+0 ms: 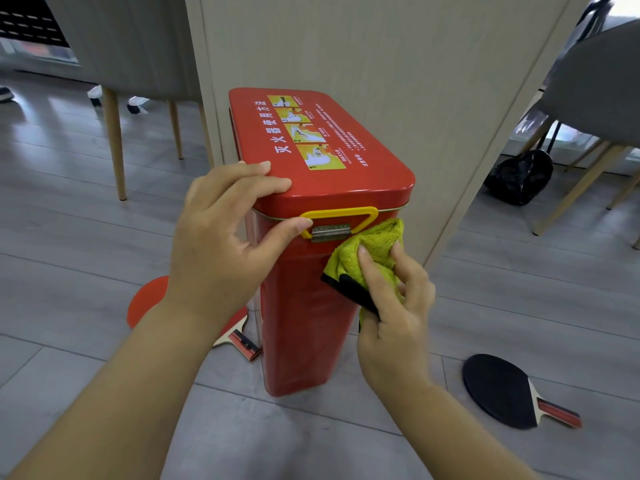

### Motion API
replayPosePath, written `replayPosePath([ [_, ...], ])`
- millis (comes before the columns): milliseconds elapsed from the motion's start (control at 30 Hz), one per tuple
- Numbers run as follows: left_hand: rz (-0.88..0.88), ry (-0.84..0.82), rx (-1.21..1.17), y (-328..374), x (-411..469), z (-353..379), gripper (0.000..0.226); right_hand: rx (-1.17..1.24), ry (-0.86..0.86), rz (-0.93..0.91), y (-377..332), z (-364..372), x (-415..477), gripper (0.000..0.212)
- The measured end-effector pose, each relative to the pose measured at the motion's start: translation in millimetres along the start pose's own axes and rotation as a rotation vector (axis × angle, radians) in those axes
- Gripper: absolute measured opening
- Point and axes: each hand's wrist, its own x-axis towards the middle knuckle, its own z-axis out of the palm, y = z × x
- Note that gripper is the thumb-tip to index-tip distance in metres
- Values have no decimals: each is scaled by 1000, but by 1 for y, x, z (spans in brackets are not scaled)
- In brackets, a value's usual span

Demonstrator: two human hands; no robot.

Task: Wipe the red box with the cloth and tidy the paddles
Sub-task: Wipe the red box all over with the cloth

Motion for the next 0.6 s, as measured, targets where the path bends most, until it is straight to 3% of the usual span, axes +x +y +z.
replayPosePath([
  [133, -16, -26, -45, -3, 2, -4, 45, -22, 20, -19, -20, 10, -5, 60],
  [333, -33, -45, -64, -4, 7, -8, 43, -14, 3, -7, -39, 19, -11, 49],
  [600, -6, -92, -58, -6, 11, -15, 44, -12, -69, -319, -51, 37, -16, 28],
])
